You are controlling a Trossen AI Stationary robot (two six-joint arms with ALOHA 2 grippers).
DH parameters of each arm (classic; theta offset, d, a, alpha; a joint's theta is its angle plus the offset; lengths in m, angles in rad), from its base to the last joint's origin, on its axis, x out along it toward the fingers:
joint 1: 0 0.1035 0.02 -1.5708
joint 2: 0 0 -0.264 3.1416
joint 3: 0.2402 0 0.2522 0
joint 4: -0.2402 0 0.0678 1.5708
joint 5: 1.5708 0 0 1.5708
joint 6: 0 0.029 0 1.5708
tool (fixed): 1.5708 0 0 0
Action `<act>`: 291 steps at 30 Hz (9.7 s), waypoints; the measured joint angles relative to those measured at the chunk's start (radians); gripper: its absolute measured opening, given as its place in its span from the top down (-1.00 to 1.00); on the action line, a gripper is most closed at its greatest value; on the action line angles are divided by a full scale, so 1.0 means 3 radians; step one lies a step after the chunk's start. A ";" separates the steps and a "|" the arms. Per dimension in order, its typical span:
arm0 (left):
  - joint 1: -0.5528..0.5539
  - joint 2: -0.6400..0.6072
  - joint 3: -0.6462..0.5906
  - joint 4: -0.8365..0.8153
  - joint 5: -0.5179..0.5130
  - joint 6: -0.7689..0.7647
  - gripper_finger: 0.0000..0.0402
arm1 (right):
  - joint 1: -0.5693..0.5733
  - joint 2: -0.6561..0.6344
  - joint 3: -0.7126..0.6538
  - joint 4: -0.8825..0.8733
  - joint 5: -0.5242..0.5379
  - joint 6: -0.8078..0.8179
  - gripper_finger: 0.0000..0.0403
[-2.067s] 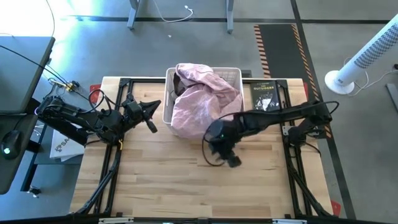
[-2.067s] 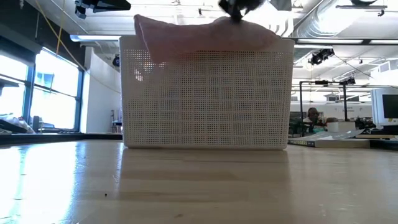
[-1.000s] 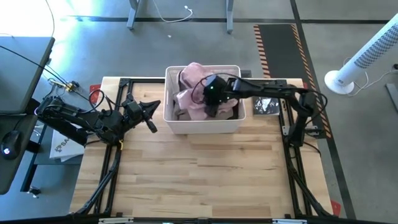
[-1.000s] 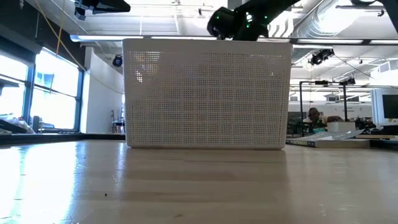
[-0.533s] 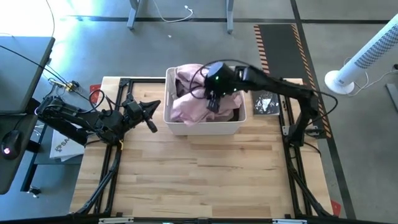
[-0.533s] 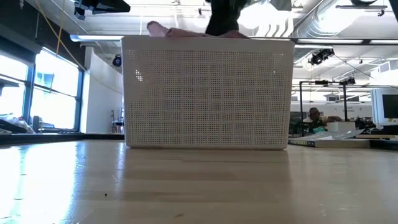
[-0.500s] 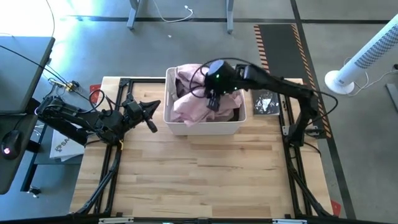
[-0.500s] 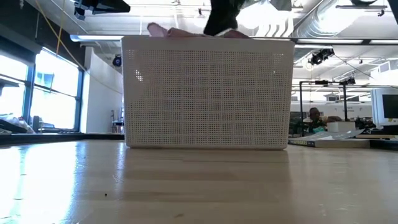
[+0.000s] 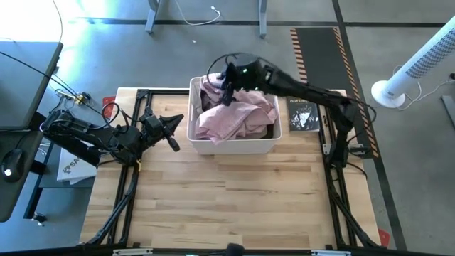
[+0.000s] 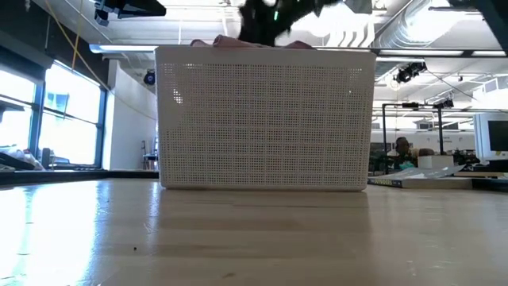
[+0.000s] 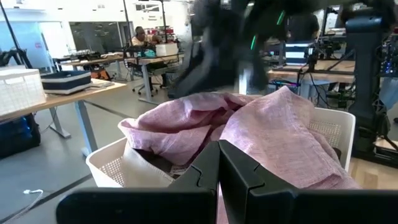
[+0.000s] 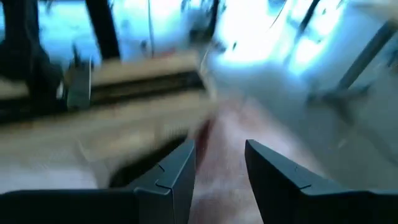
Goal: Sort clothes
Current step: Put the pink shirt into the white bin, then adjust the white bin, then return to Home Position
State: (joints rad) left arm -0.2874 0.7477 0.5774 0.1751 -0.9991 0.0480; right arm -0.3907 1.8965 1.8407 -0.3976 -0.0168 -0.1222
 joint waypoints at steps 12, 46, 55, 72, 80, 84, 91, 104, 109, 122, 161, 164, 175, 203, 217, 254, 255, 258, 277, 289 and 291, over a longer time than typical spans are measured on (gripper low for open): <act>0.0000 -0.0001 0.0000 0.0001 -0.0001 0.0026 1.00 | 0.0091 0.0239 -0.1388 0.0366 -0.0474 -0.0138 0.32; -0.0031 -0.0193 0.0000 0.0215 0.1102 -0.0603 1.00 | 0.0835 -0.3972 -0.2919 -0.0921 0.0101 0.0707 0.32; -0.0351 0.0785 0.0596 -0.0470 0.0740 -0.0919 1.00 | 0.1644 -0.4302 -0.4392 0.0010 -0.0388 0.1371 0.32; -0.0206 0.1912 0.1095 -0.2620 0.0684 -0.2671 1.00 | 0.1874 -0.3222 -0.4706 0.1060 0.1179 0.1278 0.32; -0.0024 0.1757 0.1091 -0.2745 0.0181 -0.2687 1.00 | 0.1871 -0.3153 -0.4649 0.1085 0.1033 0.1250 0.32; -0.0206 0.1685 0.1091 -0.2688 0.0485 -0.2690 1.00 | 0.1893 -0.3404 -0.4345 0.0604 0.0652 0.1132 0.32; -0.0871 0.1309 0.1063 -0.2852 -0.0040 -0.3054 1.00 | 0.2090 -0.4331 -0.4201 -0.0102 0.0654 0.1068 0.32; -0.0359 0.1251 -0.0053 -0.1138 0.0093 -0.2797 1.00 | 0.1708 -0.4429 -0.5197 0.1178 0.0855 0.1007 0.32; 0.0146 0.1257 -0.0314 -0.0591 0.0443 -0.2396 1.00 | 0.1257 -0.4148 -0.5205 0.1612 0.0465 0.0853 0.32; 0.0949 0.1242 -0.0577 0.0361 0.1445 -0.1530 1.00 | 0.0401 -0.3761 -0.5206 0.1911 -0.0091 0.0754 0.32; -0.0213 -0.1413 -0.1615 0.0125 0.0677 -0.1145 1.00 | 0.0342 -0.6286 -0.5649 0.1157 -0.0517 0.0979 0.99; -0.0061 -0.1687 -0.1743 0.0070 0.0634 -0.1002 1.00 | 0.0330 -0.6287 -0.5651 0.1149 -0.0475 0.0831 1.00; 0.0550 -0.2328 -0.1883 -0.0399 0.2142 -0.0655 1.00 | 0.0008 -0.6287 -0.5704 0.1159 -0.1635 0.0905 1.00; 0.0790 -0.2283 -0.1884 -0.0169 0.1429 -0.0297 1.00 | -0.0019 -0.6124 -0.6105 0.1462 -0.0495 0.1018 1.00; 0.0787 -0.2297 -0.1884 -0.0174 0.1434 -0.0296 1.00 | 0.0236 -0.6218 -0.6106 0.1461 -0.0460 0.0992 1.00; 0.1190 -0.2480 -0.1882 -0.0245 0.1459 -0.0295 0.98 | 0.1623 -0.6280 -0.6107 0.1468 -0.0526 0.0992 1.00; 0.1224 -0.2480 -0.1882 -0.0245 0.1459 -0.0295 0.98 | 0.1623 -0.6280 -0.6107 0.1467 -0.0524 0.0992 1.00; 0.1296 -0.2480 -0.1882 -0.0246 0.1456 -0.0295 0.98 | 0.1623 -0.6280 -0.6107 0.1468 -0.0524 0.0991 1.00; 0.1105 -0.2480 -0.1883 -0.0480 0.2762 -0.0250 0.98 | 0.1623 -0.6278 -0.6107 0.1467 -0.0523 0.0992 1.00; 0.1083 -0.2480 -0.1883 -0.0566 0.3289 -0.0148 0.98 | 0.1623 -0.6278 -0.6107 0.1468 -0.0523 0.0991 1.00; 0.1083 -0.2480 -0.1883 -0.0566 0.3288 -0.0148 0.98 | 0.1623 -0.6278 -0.6107 0.1467 -0.0523 0.0991 1.00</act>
State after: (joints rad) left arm 0.0376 0.0036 0.0124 0.0051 -0.0128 0.0036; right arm 0.0963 0.0130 0.0086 0.0425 -0.1738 0.1751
